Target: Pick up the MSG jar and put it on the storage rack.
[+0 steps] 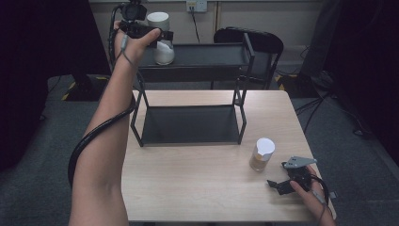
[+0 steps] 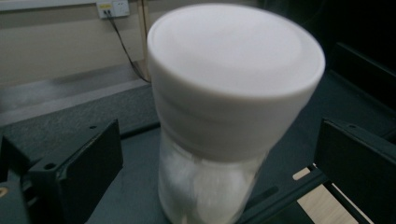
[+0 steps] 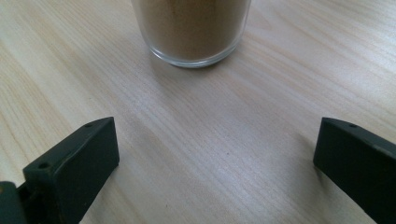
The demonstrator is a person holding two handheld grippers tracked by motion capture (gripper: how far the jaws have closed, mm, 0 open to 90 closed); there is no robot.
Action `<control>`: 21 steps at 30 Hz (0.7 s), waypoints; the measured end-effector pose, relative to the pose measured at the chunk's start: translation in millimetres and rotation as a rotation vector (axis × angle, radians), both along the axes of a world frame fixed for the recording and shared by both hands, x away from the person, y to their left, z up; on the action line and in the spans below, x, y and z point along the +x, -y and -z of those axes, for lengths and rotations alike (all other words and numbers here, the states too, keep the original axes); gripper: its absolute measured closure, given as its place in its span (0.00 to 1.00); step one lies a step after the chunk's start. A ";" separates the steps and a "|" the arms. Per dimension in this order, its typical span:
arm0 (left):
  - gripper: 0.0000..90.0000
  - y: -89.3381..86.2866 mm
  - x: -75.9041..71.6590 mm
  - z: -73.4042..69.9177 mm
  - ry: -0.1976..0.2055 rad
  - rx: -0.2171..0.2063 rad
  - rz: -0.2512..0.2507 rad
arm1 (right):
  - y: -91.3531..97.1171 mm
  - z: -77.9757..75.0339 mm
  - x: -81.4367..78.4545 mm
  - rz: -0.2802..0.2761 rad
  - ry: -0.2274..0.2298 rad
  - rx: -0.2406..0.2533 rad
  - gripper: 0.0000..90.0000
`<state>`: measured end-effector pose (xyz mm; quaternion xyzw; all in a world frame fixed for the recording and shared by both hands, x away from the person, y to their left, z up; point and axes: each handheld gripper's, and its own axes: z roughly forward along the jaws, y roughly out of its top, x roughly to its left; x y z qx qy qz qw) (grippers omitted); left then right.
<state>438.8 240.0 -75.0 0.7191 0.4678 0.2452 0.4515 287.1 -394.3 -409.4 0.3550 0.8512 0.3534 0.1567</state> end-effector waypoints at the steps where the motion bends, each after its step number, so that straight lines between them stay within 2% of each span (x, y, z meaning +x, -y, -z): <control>1: 0.01 -2.3 -2.7 2.6 0.008 -0.008 0.010 | 0.0 0.0 0.0 0.000 0.000 0.000 0.00; 3: 0.01 -5.4 -6.8 6.0 0.004 -0.022 0.025 | 0.0 0.0 0.0 0.000 0.000 0.000 0.00; 7: 0.02 -2.1 -19.4 10.9 0.004 0.002 0.009 | -0.5 0.0 -0.8 0.005 0.000 0.000 0.00; 9: 0.02 -5.8 -26.4 16.6 0.017 -0.029 0.005 | -0.8 0.0 -1.6 0.009 0.000 0.000 0.00; 16: 0.03 -6.0 -42.3 25.9 0.018 0.005 0.047 | -0.9 0.0 -2.3 0.011 0.000 0.000 0.00; 21: 0.03 -8.8 -53.5 36.5 0.020 -0.010 0.050 | -0.9 0.0 -2.6 0.012 0.000 0.000 0.00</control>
